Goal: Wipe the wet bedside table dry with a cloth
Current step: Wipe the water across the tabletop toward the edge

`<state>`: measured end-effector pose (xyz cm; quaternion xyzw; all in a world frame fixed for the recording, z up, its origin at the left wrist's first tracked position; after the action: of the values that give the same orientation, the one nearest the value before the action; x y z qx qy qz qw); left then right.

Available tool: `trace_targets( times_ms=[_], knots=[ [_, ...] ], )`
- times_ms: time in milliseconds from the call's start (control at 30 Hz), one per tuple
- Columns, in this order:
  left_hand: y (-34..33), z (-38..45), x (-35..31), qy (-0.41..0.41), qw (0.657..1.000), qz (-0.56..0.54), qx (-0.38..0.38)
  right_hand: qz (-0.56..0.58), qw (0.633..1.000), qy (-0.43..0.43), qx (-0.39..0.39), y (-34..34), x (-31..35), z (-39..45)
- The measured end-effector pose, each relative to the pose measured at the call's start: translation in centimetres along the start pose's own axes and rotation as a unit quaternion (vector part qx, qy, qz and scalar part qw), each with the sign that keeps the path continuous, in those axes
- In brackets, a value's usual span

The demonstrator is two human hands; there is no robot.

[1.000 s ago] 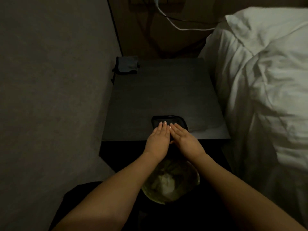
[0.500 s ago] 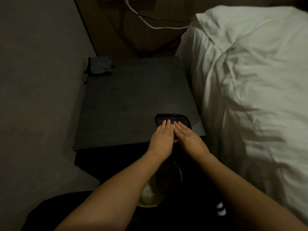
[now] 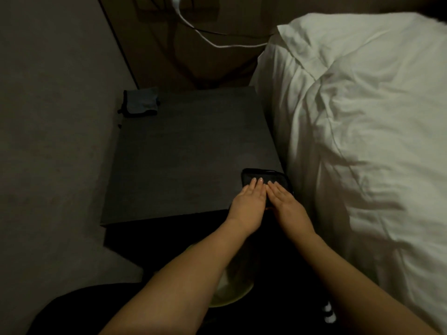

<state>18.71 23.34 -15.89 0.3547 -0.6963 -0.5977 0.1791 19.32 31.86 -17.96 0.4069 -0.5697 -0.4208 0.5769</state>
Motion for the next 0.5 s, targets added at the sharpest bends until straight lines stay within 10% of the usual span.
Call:
trace_targets(
  times_ms=[500],
  knots=[
    [0.6,-1.7,-1.8,-0.102,0.994,-0.019,-0.026,-0.09,0.994,0.003,-0.056,2.7,1.3,-3.9]
  ],
)
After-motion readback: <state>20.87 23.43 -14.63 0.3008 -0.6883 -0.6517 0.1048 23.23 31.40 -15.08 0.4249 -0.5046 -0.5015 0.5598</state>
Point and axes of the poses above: each hand's wrist, its own z-axis towards the middle knuckle, its own y-axis out of the back of the hand, x = y × z, the point moved 7 cm from there along z, towards the middle knuckle, and after that the axes turned 14 degrees about -y, right-handed, at the moved point
